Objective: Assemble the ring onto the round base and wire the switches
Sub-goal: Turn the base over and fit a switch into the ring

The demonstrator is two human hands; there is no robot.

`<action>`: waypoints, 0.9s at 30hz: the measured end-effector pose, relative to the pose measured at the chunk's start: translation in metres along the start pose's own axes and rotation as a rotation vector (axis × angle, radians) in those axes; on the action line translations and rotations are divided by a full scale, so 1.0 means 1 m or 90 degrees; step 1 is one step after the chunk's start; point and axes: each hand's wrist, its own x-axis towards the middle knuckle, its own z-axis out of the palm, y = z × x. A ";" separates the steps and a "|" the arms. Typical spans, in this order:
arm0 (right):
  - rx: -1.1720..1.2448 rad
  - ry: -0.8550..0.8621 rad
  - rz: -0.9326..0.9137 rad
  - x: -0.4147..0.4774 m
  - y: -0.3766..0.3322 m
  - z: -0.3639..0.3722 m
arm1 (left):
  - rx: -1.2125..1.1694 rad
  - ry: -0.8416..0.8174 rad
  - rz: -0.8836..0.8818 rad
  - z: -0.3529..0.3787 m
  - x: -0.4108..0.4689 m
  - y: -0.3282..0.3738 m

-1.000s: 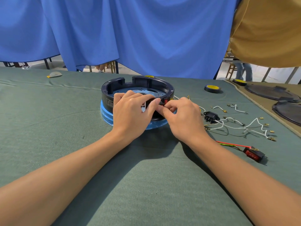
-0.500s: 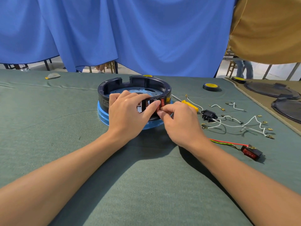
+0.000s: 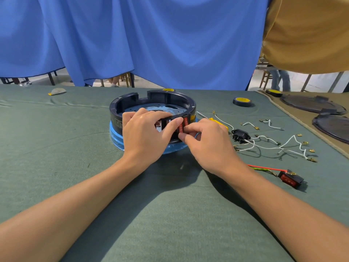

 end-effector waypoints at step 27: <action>0.047 0.141 0.024 0.000 -0.012 0.003 | 0.047 -0.033 0.047 -0.001 -0.002 -0.005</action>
